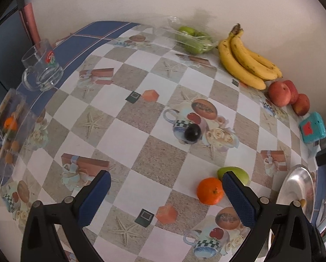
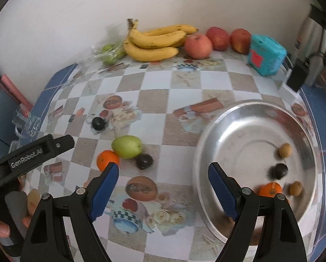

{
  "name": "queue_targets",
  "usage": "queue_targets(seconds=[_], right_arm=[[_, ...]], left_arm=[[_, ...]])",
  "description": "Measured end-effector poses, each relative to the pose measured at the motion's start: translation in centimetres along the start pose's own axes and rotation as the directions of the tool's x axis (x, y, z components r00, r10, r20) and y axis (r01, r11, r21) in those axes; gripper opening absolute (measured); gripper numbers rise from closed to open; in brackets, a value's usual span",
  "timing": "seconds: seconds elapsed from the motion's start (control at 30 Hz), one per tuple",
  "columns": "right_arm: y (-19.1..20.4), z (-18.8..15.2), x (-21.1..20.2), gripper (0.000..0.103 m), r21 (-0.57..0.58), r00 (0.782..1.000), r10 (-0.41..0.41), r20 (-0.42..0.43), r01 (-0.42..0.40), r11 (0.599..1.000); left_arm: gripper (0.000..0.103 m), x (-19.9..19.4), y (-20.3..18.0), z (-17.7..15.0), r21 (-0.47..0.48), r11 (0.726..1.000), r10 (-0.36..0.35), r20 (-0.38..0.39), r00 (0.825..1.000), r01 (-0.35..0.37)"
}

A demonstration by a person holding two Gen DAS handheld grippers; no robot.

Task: Organize fruits
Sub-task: 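Withdraw both open tools from the bowl back over the table fruit, then lower the left tool onto the orange and close it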

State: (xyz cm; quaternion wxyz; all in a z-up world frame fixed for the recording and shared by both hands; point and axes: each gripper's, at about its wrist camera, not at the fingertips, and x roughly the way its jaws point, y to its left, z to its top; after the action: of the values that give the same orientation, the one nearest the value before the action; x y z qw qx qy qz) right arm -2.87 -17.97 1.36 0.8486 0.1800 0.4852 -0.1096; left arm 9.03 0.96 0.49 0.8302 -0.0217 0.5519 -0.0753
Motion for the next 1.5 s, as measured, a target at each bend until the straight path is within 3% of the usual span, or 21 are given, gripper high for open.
queue_targets(seconds=[0.37, 0.67, 0.97, 1.1, 1.33, 1.5], right_arm=[[2.4, 2.1, 2.4, 0.085, -0.007, 0.998, 0.059, -0.031, -0.059, 0.998], [2.4, 3.4, 3.8, 0.085, -0.028, 0.996, 0.082, -0.032, -0.083, 0.996], [1.1, 2.5, 3.5, 0.085, -0.079, 0.998, 0.056, -0.028, -0.058, 0.995], [-0.1, 2.5, 3.4, 0.085, -0.038, 0.999, 0.039, -0.033, -0.040, 0.998], [-0.7, 2.0, 3.7, 0.085, 0.037, 0.994, 0.080, -0.068, -0.078, 0.996], [-1.2, 1.9, 3.5, 0.085, 0.067, 0.994, 0.046, -0.099, -0.040, 0.997]], left_arm=[[0.103, 1.7, 1.9, 1.1, -0.033, 0.998, 0.052, -0.027, 0.998, -0.053], [0.103, 3.5, 1.2, 1.3, -0.010, 0.997, 0.079, -0.061, 0.995, -0.080], [0.103, 3.3, -0.4, 0.8, 0.008, 1.000, 0.027, -0.060, 0.998, -0.027], [0.103, 3.3, -1.0, 0.6, 0.010, 1.000, -0.005, -0.070, 0.998, 0.006], [0.102, 3.5, -1.5, 0.2, 0.005, 0.998, -0.054, -0.095, 0.994, 0.055], [0.100, 4.2, -1.9, -0.1, 0.006, 0.998, -0.061, -0.120, 0.991, 0.062]])
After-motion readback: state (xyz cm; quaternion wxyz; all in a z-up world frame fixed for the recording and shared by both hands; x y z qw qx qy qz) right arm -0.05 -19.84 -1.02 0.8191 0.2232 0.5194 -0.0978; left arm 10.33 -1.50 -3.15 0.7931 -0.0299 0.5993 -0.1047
